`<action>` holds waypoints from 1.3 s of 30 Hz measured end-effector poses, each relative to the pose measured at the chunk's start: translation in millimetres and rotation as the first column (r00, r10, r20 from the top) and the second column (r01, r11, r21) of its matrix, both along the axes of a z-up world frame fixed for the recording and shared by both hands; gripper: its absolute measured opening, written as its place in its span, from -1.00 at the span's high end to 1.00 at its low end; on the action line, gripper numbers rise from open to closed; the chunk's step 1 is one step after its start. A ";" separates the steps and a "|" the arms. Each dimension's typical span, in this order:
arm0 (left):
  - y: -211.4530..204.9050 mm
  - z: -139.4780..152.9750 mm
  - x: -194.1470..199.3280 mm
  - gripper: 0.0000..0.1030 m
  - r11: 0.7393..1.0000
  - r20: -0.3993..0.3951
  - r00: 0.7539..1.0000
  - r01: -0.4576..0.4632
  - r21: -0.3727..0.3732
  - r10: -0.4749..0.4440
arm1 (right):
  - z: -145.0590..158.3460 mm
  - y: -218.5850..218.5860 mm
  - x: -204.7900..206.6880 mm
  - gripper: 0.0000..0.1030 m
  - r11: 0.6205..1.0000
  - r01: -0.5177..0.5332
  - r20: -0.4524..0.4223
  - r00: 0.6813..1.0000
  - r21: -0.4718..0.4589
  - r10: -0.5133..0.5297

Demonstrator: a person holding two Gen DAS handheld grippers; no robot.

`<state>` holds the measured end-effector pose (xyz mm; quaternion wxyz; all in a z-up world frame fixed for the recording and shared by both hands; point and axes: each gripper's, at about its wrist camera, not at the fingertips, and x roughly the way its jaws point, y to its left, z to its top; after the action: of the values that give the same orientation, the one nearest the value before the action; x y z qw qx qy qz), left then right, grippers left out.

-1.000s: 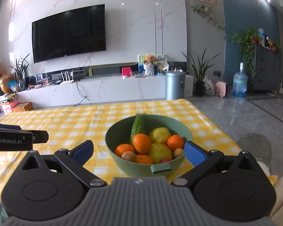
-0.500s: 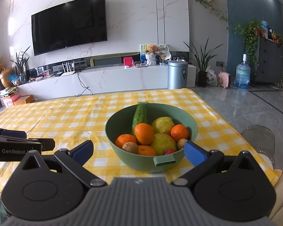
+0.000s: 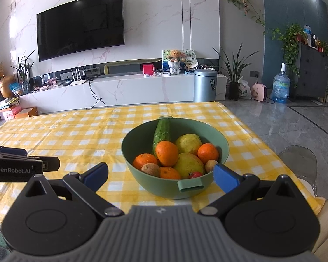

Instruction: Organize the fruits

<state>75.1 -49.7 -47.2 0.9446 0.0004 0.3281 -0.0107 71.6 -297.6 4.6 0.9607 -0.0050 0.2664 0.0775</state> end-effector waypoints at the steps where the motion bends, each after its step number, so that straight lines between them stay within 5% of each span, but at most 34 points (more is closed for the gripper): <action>1: -0.1 0.4 -0.3 -0.79 1.000 0.000 1.000 0.000 -0.001 0.000 | 0.0 0.0 0.0 -0.92 1.000 0.000 0.000 1.000 0.000 0.000; 39: -1.4 6.2 -4.5 -0.79 1.000 0.012 1.000 -0.001 0.011 0.001 | -1.2 -2.0 0.5 -0.92 1.000 0.001 -0.007 1.000 0.003 -0.001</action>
<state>70.6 -51.1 -41.0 0.9465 0.0054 0.3227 -0.0083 72.1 -299.6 3.4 0.9598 -0.0033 0.2698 0.0775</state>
